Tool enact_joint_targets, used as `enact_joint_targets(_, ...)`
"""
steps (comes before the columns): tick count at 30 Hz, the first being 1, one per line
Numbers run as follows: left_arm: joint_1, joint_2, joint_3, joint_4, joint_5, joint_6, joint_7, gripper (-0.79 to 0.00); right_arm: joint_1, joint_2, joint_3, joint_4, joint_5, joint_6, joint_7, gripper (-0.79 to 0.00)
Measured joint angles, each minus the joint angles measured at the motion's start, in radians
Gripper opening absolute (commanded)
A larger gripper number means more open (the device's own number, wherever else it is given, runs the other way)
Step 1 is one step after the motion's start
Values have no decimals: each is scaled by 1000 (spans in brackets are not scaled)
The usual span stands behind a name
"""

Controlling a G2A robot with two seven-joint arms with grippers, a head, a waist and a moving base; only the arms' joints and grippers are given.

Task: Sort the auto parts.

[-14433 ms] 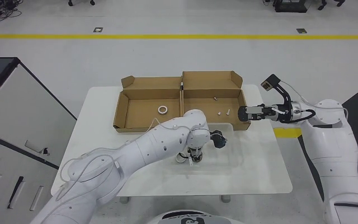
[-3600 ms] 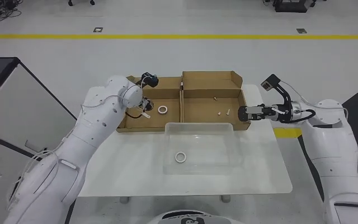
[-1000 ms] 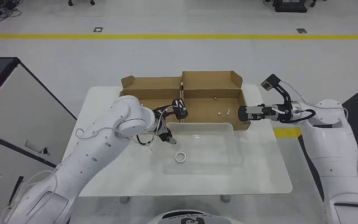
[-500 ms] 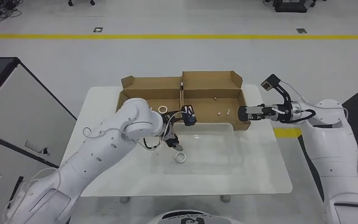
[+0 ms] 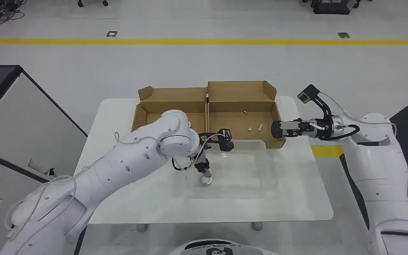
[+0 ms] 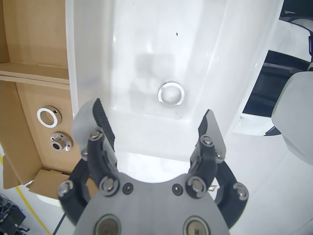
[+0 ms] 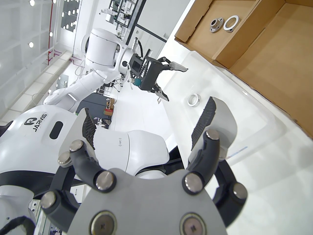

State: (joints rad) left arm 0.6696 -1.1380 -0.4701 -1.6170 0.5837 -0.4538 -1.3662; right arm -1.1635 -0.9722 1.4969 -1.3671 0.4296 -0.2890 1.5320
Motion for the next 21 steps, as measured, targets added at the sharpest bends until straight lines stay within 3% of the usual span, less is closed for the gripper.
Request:
enact_joint_targets(7, -19, -1, 43, 27, -15, 5, -5, -203, 0, 0, 0, 0, 0, 0, 0, 0)
enact_joint_targets(15, -46, -10, 106, 53, -30, 9, -10, -320, 0, 0, 0, 0, 0, 0, 0, 0)
enact_joint_targets(16, -50, -12, 113, 56, -31, 10, -10, -366, 0, 0, 0, 0, 0, 0, 0, 0)
enact_joint_targets(21, -68, -28, 155, 80, -21, 19, -19, -394, 0, 0, 0, 0, 0, 0, 0, 0)
